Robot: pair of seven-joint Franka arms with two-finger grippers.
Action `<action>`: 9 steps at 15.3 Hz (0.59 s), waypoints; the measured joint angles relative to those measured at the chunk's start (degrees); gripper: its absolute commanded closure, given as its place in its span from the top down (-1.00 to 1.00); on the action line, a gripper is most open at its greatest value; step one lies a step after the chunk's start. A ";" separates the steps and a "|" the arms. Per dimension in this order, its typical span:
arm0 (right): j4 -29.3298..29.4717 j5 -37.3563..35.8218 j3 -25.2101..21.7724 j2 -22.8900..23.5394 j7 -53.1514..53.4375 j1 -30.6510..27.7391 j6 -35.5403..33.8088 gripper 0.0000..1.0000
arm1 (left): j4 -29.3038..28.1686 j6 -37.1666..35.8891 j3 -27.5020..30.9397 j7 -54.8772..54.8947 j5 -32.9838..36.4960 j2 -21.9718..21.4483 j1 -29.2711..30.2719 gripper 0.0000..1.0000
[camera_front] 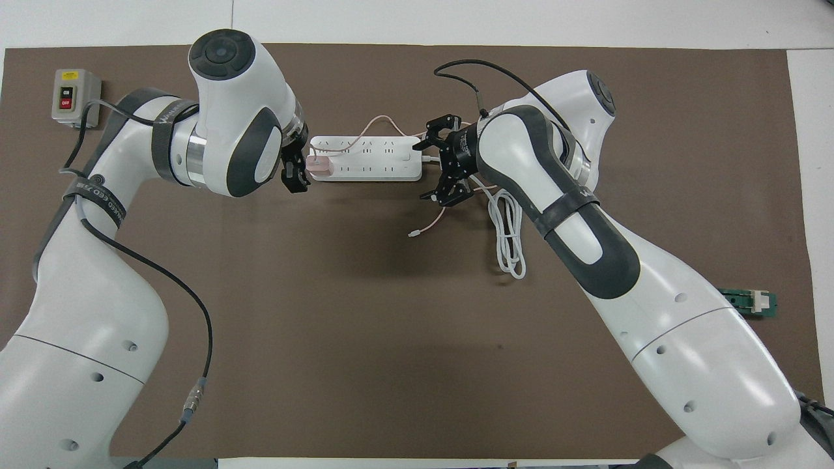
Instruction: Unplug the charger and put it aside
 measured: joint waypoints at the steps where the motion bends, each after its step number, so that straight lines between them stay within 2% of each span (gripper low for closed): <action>1: 1.81 0.00 0.00 1.61 0.64 0.09 0.00 1.00 | 0.10 0.00 -0.07 -0.11 -0.12 0.00 -0.03 1.00; 6: 8.70 0.00 0.03 6.84 1.29 0.39 0.00 1.00 | 0.26 0.00 -0.77 -0.20 -1.02 0.00 -0.29 1.00; 9: 10.03 0.00 0.02 8.09 1.36 1.11 0.05 1.00 | 0.10 -0.05 -0.83 -0.26 -1.09 0.00 -1.20 1.00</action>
